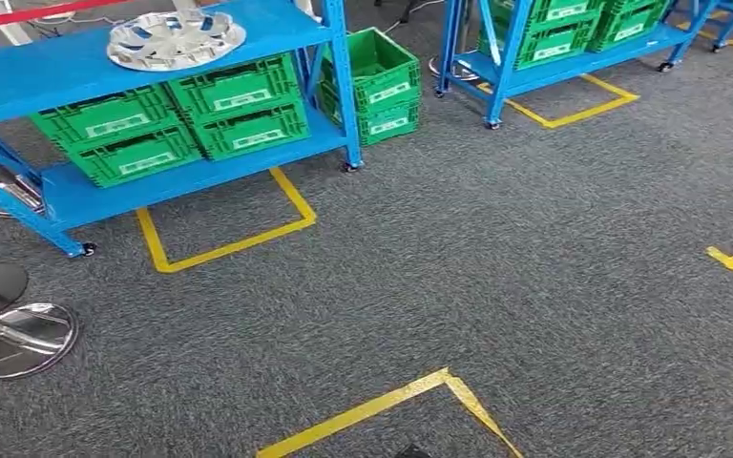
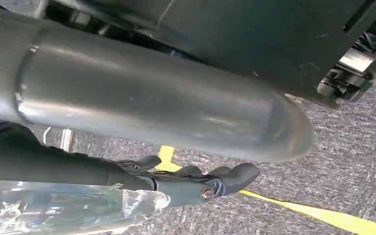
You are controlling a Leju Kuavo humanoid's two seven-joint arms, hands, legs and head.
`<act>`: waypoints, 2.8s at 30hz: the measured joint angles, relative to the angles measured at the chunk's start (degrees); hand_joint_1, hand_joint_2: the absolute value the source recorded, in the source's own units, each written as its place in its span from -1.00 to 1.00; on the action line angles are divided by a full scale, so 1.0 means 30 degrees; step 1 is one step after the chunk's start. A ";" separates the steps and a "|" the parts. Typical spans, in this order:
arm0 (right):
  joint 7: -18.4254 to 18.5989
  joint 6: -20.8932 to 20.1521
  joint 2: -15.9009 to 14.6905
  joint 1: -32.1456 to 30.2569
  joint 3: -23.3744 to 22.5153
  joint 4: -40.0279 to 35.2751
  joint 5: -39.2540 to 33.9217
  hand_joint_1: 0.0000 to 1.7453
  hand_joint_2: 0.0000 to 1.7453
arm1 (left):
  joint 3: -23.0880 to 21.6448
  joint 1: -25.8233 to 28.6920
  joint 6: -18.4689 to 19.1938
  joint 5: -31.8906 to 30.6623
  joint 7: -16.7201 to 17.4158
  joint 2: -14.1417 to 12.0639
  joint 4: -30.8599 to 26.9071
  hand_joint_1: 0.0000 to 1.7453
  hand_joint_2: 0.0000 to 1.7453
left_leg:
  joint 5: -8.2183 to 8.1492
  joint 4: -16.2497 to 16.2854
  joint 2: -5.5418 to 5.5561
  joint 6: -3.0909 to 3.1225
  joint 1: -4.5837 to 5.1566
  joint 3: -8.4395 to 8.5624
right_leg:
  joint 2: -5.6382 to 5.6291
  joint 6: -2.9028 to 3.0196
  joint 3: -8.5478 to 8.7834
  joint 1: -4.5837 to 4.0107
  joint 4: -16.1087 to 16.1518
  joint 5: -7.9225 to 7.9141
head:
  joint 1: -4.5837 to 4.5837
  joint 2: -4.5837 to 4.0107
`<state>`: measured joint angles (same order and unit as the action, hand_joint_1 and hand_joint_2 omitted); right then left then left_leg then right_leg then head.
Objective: Take the parts from the cabinet and place them on the table.
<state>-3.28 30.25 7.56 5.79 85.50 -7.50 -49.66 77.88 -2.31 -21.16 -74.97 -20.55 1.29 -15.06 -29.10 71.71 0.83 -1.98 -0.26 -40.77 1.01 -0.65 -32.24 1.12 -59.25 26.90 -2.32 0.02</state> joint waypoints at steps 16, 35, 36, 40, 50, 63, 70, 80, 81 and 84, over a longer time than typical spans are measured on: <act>-0.0036 0.0000 0.0000 -0.0018 0.0000 0.0000 -0.0066 -1.00 -1.00 | 0.0022 -0.0060 -0.0051 0.0022 -0.0007 0.0073 0.0000 -1.00 -1.00 | 0.1935 -0.5691 0.0404 0.0956 0.0152 0.3061 | -0.0299 -0.0735 -0.1710 -0.0148 -0.3358 0.1012 | -0.0240 0.0000; -0.0153 0.0066 0.0015 0.0053 0.0000 0.0000 -0.0073 -1.00 -1.00 | 0.0051 -0.0159 -0.0087 0.0000 -0.0007 0.0102 0.0007 -1.00 -1.00 | 0.1746 -0.5234 -0.0890 0.0400 0.0208 0.2748 | 0.0433 -0.0295 0.0303 -0.0123 0.0151 0.0147 | -0.0015 0.0000; -0.0146 0.0058 0.0015 0.0050 0.0000 0.0000 -0.0080 -1.00 -1.00 | 0.0051 -0.0161 -0.0087 -0.0007 -0.0007 0.0109 0.0007 -1.00 -1.00 | 0.1790 -0.5220 -0.0859 0.0447 0.0228 0.2674 | 0.0564 -0.0400 0.0354 -0.0123 0.0296 0.0080 | -0.0088 0.0000; -0.0248 0.0088 0.0022 0.0071 0.0000 -0.0007 -0.0109 -1.00 -1.00 | 0.0051 0.0007 -0.0168 -0.0022 0.0029 0.0109 0.0007 -1.00 -1.00 | 0.2094 -0.5841 -0.0477 0.0801 0.0074 0.3030 | 0.0228 -0.0774 0.0321 -0.0104 0.0031 0.0509 | -0.0088 0.0000; -0.0262 0.0080 0.0036 0.0080 0.0000 -0.0007 -0.0139 -1.00 -1.00 | 0.0058 -0.0068 -0.0197 -0.0036 0.0080 0.0057 0.0007 -1.00 -1.00 | 0.1669 -0.5317 0.0309 0.0512 0.0127 0.3005 | -0.0749 -0.0805 0.0240 0.0071 0.0311 -0.0123 | -0.0352 0.0007; -0.0321 0.0080 0.0022 0.0060 0.0000 -0.0007 -0.0212 -1.00 -1.00 | 0.0073 -0.0068 -0.0291 -0.0022 -0.0007 0.0124 0.0022 -1.00 -1.00 | 0.1288 -0.2645 -0.0033 0.0262 -0.0076 0.1593 | -0.0260 -0.0066 0.0192 0.0044 0.0200 -0.0135 | -0.0007 0.0000; -0.0663 -0.0145 0.0022 0.0051 -0.0117 -0.0007 -0.0706 -1.00 -1.00 | 0.0087 -0.0052 -0.0371 -0.0007 0.0095 0.0131 0.0022 -1.00 1.00 | 0.2015 -0.5826 -0.0195 0.0767 -0.0009 0.3096 | -0.0270 -0.0824 0.0281 0.0020 0.0541 -0.0106 | -0.0066 0.0000; -0.0204 -0.0190 -0.0001 0.0060 -0.0459 -0.0007 -0.1209 -1.00 -1.00 | 0.0109 -0.0129 -0.0023 0.0006 0.0605 0.0150 0.0044 -1.00 1.00 | 0.1593 -0.5381 0.0060 0.0507 0.0103 0.3170 | -0.0508 -0.1219 0.0139 0.0107 0.0301 -0.0028 | -0.0326 0.0000; -0.0204 -0.0139 0.0000 0.0072 -0.0488 -0.0007 -0.1231 -1.00 -1.00 | 0.0160 -0.0154 0.0176 0.0161 0.0466 0.0197 0.0051 -1.00 1.00 | 0.1578 -0.5300 0.0089 0.0495 0.0080 0.3121 | -0.0612 -0.0794 0.0244 0.0128 0.0297 -0.0120 | -0.0278 0.0000; -0.0204 -0.0109 -0.0007 0.0025 -0.0561 -0.0007 -0.1311 -1.00 -1.00 | 0.0400 -0.0164 0.0640 0.0423 0.0102 0.0299 0.0066 -1.00 1.00 | 0.1651 -0.5307 0.0113 0.0392 -0.0031 0.3080 | -0.0580 -0.0428 0.0109 0.0027 0.0087 -0.0122 | -0.0146 0.0000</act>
<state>-3.89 29.92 7.54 5.86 83.82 -7.52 -53.59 79.08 -2.81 -19.24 -73.70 -20.24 2.19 -14.86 -24.15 55.79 1.17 -0.80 -0.35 -31.53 -0.73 -1.93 -31.91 1.20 -58.99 26.53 -2.76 0.02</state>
